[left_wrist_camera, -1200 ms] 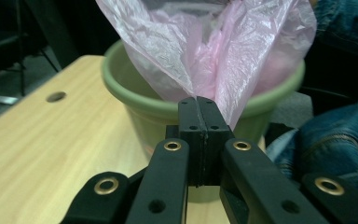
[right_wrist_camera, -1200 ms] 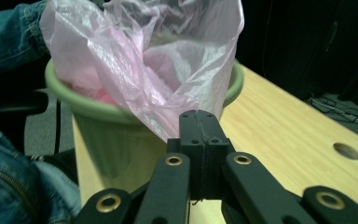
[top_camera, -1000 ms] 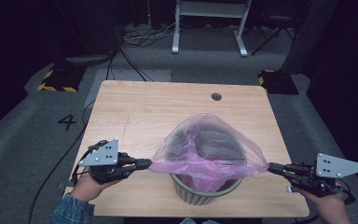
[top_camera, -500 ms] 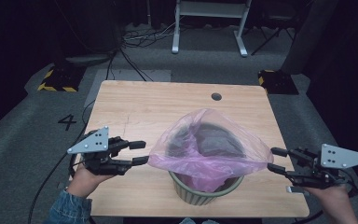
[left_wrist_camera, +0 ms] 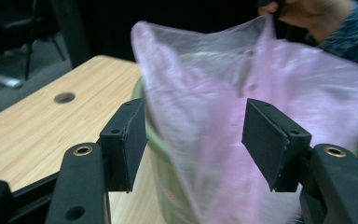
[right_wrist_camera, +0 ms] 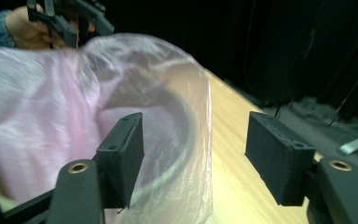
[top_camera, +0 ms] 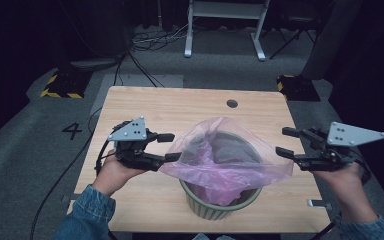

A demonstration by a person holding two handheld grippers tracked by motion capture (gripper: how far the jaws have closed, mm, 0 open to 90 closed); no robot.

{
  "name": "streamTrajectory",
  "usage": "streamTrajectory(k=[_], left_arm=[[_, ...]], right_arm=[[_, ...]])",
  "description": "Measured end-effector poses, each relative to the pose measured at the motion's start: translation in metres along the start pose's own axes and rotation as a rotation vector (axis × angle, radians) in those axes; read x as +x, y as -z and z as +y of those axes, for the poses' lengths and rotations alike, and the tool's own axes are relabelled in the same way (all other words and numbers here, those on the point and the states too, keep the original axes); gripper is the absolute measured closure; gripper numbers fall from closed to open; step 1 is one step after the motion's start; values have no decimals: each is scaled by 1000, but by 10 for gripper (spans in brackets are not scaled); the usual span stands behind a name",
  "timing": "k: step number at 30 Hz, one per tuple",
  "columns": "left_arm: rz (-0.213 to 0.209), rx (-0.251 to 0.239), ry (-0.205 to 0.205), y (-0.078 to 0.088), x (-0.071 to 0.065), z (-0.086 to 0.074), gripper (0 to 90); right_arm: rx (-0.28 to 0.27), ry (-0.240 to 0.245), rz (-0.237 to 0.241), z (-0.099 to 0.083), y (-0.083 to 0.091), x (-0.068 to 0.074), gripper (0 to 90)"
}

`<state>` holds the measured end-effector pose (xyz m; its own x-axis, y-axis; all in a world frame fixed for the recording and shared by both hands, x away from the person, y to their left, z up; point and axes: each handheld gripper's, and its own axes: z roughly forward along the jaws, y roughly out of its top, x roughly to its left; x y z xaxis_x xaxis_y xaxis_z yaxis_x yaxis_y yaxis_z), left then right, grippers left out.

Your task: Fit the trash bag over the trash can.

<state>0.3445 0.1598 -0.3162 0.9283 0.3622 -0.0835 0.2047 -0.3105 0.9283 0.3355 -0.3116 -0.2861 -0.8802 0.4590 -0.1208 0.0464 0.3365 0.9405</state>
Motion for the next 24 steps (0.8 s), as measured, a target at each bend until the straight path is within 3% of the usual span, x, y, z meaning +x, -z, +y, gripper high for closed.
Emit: streamTrajectory(k=[3,6,10,12,15,18,24], left_arm=[[6,16,24,-7,6,-3,413],[-15,42,50,-11,10,-6,465],[-42,85,63,-15,11,-9,667],[-31,81,54,-15,10,-9,759],[7,64,27,-15,8,-7,859],[45,44,6,-12,8,-5,887],[113,2,9,-7,16,-4,891]], right_arm=[[68,-31,21,-7,-20,-9,347],[118,-69,51,-18,-36,-15,342],[123,-132,111,-28,-50,-19,394],[106,-162,135,-30,-54,-20,494],[123,-133,140,-27,-58,-20,731],[125,-88,117,-22,-57,-16,891],[78,-45,35,-15,-48,-11,898]])
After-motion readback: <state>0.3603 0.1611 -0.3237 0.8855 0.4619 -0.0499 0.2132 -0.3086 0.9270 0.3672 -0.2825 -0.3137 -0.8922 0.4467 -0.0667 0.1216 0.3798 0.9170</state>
